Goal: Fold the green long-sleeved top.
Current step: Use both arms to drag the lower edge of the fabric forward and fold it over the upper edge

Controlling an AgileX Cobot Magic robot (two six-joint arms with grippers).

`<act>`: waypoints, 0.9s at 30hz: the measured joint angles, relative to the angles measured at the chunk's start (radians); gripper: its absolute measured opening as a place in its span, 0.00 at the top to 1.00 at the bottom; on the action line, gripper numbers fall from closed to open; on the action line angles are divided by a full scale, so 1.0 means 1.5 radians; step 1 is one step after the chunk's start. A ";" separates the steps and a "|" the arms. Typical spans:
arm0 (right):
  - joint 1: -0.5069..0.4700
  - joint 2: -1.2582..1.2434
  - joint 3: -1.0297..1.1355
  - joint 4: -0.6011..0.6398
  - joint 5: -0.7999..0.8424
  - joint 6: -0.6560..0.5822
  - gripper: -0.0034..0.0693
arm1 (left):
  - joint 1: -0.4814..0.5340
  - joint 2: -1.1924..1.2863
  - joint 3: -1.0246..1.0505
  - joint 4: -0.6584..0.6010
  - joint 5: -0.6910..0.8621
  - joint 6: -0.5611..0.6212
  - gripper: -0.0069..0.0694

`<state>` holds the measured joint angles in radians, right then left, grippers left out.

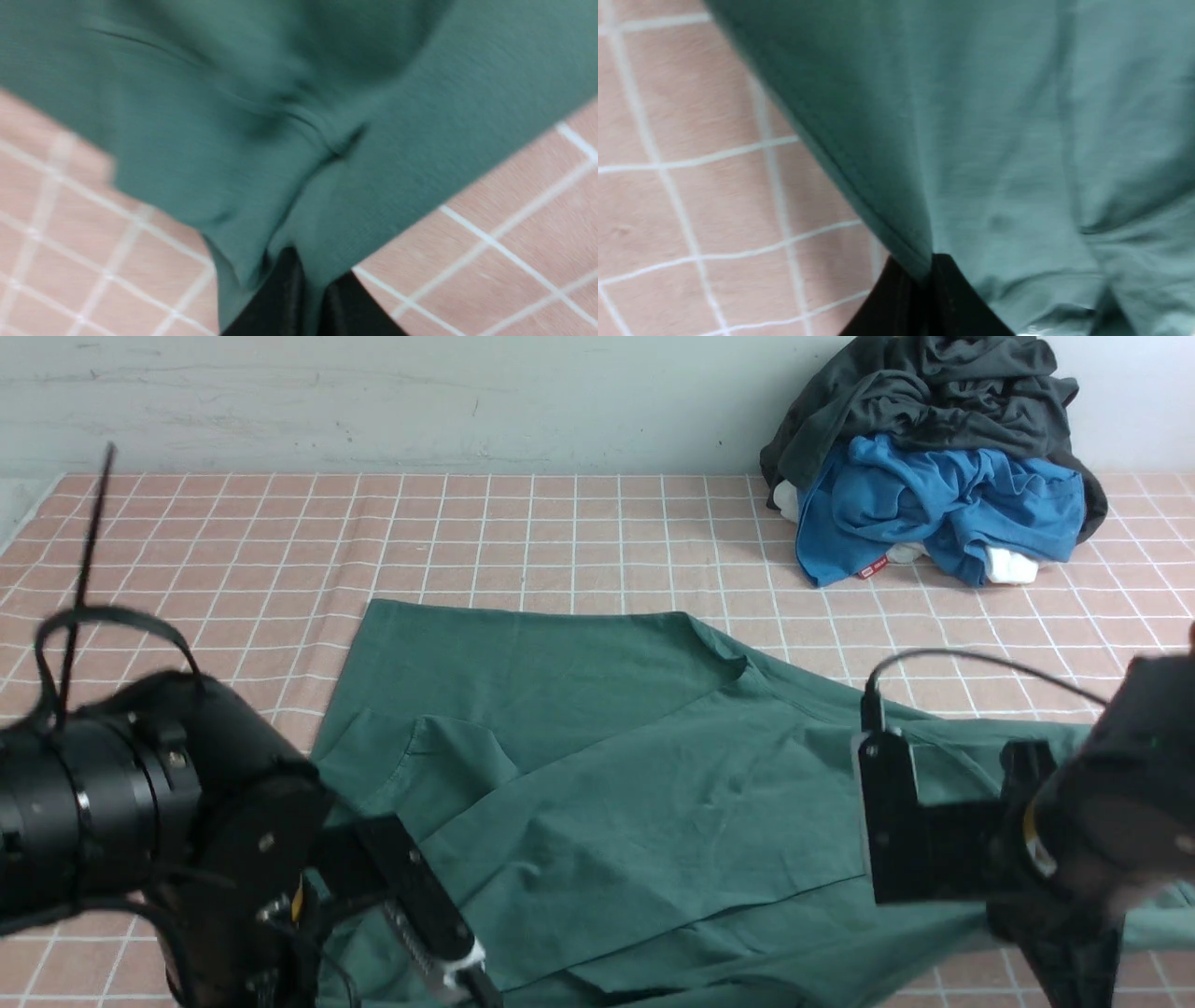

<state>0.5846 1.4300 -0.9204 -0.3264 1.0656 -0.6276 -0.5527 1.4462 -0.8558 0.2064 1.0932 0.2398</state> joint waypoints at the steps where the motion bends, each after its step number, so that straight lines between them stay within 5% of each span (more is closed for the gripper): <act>1: -0.016 0.004 -0.024 0.020 0.004 -0.014 0.93 | 0.021 0.000 -0.028 0.000 0.004 0.008 0.89; 5: -0.113 0.050 -0.147 0.139 0.008 -0.086 0.93 | 0.110 0.010 -0.153 -0.004 0.010 0.064 0.89; 11: -0.207 0.147 -0.305 0.212 0.016 -0.147 0.93 | 0.203 0.111 -0.360 -0.052 0.024 0.141 0.89; 27: -0.269 0.386 -0.508 0.201 -0.097 -0.108 0.93 | 0.228 0.432 -0.690 -0.021 -0.063 0.168 0.89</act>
<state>0.1818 2.0092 -1.6819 -0.0253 0.9202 -0.7898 -0.2113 2.0949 -1.8909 0.1744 0.9994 0.4920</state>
